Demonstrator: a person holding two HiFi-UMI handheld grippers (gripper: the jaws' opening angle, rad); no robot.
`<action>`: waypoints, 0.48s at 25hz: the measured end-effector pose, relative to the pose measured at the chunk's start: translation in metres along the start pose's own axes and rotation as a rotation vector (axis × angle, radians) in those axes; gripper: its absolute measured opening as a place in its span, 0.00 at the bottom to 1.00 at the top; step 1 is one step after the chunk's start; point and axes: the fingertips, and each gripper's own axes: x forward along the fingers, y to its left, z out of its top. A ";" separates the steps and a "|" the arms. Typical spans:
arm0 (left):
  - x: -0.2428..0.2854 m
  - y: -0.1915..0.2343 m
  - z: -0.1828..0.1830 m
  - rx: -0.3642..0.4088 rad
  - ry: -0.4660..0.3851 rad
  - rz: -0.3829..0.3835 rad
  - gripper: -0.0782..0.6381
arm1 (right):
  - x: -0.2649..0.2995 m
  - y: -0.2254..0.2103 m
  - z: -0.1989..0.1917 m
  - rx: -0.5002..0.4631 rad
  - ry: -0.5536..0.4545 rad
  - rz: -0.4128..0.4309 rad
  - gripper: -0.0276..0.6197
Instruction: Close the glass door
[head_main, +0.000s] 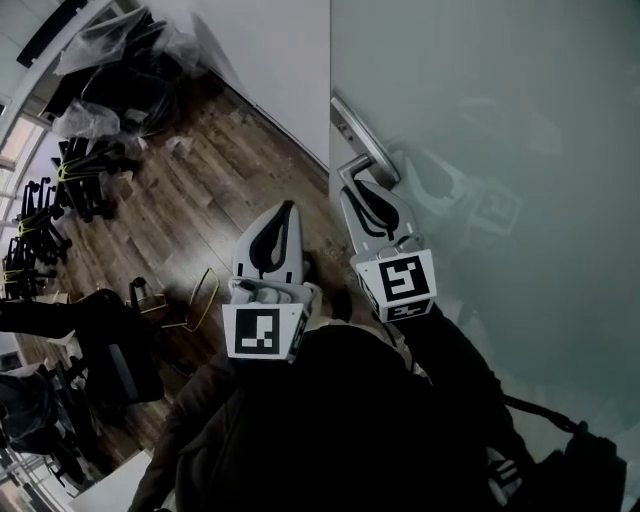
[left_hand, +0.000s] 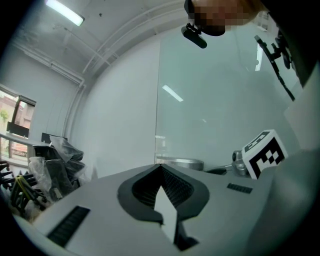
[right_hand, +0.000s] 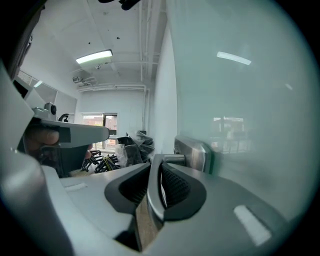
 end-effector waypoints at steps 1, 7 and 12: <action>-0.012 0.006 0.001 0.002 0.004 0.016 0.10 | 0.001 0.008 0.003 0.001 0.002 0.009 0.14; -0.064 0.044 0.006 0.010 -0.022 0.113 0.10 | 0.002 0.048 -0.002 0.002 0.009 0.064 0.14; -0.128 0.063 0.000 0.003 -0.021 0.143 0.10 | -0.018 0.094 -0.008 -0.006 0.008 0.116 0.14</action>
